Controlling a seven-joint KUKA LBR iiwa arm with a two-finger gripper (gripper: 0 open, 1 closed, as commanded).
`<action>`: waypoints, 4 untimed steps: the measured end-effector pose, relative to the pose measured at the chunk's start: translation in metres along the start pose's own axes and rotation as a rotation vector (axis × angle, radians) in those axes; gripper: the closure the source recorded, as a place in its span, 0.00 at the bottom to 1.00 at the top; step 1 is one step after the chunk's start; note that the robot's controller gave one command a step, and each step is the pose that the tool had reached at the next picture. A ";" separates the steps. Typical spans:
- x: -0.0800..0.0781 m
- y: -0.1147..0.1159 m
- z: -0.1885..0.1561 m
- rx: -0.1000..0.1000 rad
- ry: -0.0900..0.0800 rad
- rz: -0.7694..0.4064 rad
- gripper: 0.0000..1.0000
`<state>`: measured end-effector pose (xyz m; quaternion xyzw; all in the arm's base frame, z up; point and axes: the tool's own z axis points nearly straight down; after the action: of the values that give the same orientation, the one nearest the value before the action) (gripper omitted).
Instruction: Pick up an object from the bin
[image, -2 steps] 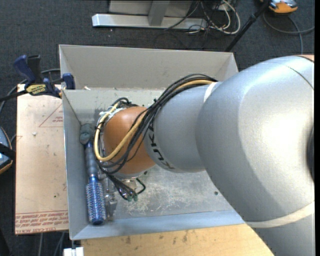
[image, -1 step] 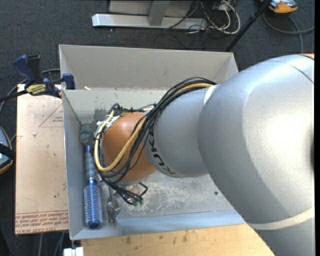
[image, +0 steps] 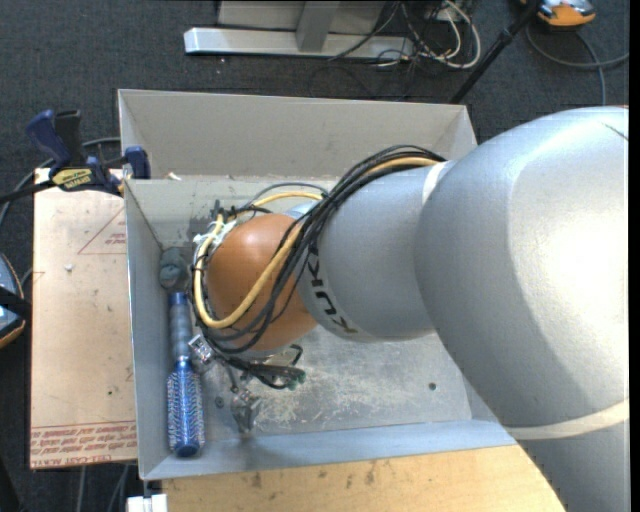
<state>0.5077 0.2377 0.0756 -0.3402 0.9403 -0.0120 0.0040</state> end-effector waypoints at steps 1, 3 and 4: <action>0.045 -0.044 -0.052 -0.022 -0.004 -0.017 0.00; 0.000 -0.145 -0.018 -0.027 -0.005 -0.242 0.00; -0.030 -0.087 -0.095 -0.024 -0.016 -0.224 0.00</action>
Offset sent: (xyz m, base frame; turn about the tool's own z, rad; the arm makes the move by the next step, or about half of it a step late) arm -0.0096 -0.0582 0.0507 -0.0260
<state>0.5849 0.1914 0.1723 -0.4432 0.8964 0.0016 0.0061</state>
